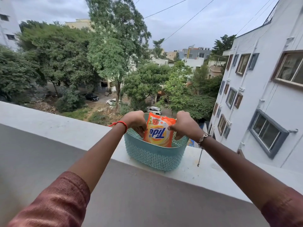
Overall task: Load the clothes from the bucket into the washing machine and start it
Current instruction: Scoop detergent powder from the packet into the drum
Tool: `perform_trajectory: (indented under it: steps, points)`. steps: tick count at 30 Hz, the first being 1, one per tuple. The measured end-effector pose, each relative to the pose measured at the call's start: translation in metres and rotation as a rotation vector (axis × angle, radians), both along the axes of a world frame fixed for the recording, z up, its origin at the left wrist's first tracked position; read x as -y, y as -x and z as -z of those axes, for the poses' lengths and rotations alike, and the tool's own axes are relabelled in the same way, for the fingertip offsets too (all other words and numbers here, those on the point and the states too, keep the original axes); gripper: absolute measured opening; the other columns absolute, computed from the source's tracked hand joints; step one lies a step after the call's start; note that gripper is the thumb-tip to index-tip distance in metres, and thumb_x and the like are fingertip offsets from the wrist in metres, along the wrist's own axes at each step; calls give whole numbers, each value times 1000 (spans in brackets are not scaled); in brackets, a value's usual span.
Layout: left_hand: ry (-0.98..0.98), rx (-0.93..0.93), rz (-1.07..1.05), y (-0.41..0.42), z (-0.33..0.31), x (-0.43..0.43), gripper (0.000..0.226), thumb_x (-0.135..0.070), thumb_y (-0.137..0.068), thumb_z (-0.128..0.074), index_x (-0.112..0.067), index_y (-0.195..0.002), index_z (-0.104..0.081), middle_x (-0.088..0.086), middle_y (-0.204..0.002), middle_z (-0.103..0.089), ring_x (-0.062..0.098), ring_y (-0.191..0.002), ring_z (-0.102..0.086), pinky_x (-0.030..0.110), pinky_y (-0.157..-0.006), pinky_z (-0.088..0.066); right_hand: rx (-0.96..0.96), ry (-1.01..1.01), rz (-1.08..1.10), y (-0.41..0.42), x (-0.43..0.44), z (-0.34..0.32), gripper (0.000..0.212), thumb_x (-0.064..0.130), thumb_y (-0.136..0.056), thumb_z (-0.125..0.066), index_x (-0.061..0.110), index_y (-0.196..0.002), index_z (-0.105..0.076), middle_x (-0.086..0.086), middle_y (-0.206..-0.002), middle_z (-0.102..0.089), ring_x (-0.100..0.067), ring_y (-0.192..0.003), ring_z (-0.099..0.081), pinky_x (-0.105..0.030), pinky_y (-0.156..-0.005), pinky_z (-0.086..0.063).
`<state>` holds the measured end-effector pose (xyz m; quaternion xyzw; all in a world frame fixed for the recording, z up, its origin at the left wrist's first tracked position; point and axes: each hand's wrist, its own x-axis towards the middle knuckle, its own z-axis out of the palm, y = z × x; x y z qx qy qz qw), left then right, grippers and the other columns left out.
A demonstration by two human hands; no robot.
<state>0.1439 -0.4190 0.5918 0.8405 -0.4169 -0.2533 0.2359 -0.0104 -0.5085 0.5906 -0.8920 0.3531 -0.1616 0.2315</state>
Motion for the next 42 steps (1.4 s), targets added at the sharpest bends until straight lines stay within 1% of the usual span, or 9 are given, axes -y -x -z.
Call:
perform_trajectory:
  steps: [2,4,10,15,20,25,29,38,42]
  points:
    - [3,19,-15,0,0,-1,17,1,-86,-58,9,-72,-63,10,-52,-68,12,-45,-65,32,-69,-59,15,16,12,1,0,1,35,9,-80,-73,5,-58,-46,-10,-58,-55,-29,-55,-70,-23,-30,-48]
    - [33,54,-29,2,-3,-4,20,-1,-87,-59,7,-69,-63,10,-52,-66,13,-47,-65,32,-67,-59,17,36,13,2,-1,0,36,11,-80,-73,6,-57,-45,-13,-61,-58,-29,-56,-70,-20,-29,-45]
    - [124,178,-33,13,-11,-15,21,-6,-88,-61,14,-93,-65,25,-87,-70,22,-64,-65,32,-66,-57,1,187,-19,8,-12,-11,22,14,-81,-72,2,-75,-54,-23,-92,-65,-36,-81,-67,-42,-64,-54]
    - [247,348,-58,26,-16,-31,19,-7,-86,-62,7,-95,-70,14,-82,-69,12,-57,-57,17,-49,-49,-5,450,15,10,-30,-20,33,10,-85,-61,9,-61,-38,-9,-71,-54,-32,-69,-55,-32,-55,-40]
    - [580,493,-132,44,-15,-68,15,-7,-84,-62,0,-93,-73,13,-87,-73,14,-71,-61,18,-66,-47,200,630,-50,15,-61,-32,25,22,-90,-56,7,-69,-56,-14,-80,-65,-36,-74,-64,-30,-54,-35]
    - [800,657,-228,67,2,-130,10,-4,-80,-66,-4,-87,-73,7,-86,-74,12,-76,-63,20,-74,-48,432,619,-182,9,-103,-30,30,26,-90,-54,5,-72,-65,-16,-72,-67,-37,-65,-63,-33,-53,-38]
    - [766,724,-347,83,27,-190,7,-6,-81,-66,-7,-85,-72,2,-86,-74,14,-80,-67,24,-75,-49,447,508,-322,-5,-147,-2,31,28,-89,-53,8,-69,-64,-14,-68,-67,-36,-63,-60,-28,-50,-28]
    - [504,624,-778,163,104,-356,11,-15,-86,-61,-10,-87,-71,2,-89,-73,20,-86,-67,34,-78,-51,264,311,-804,4,-300,93,33,32,-91,-47,11,-71,-63,-13,-79,-69,-35,-78,-62,-35,-58,-39]
    - [432,620,-908,219,139,-428,10,-15,-85,-60,-12,-84,-69,1,-85,-71,20,-82,-66,32,-75,-50,194,243,-959,34,-380,138,34,34,-93,-45,11,-76,-64,-12,-86,-69,-35,-85,-61,-34,-59,-34]
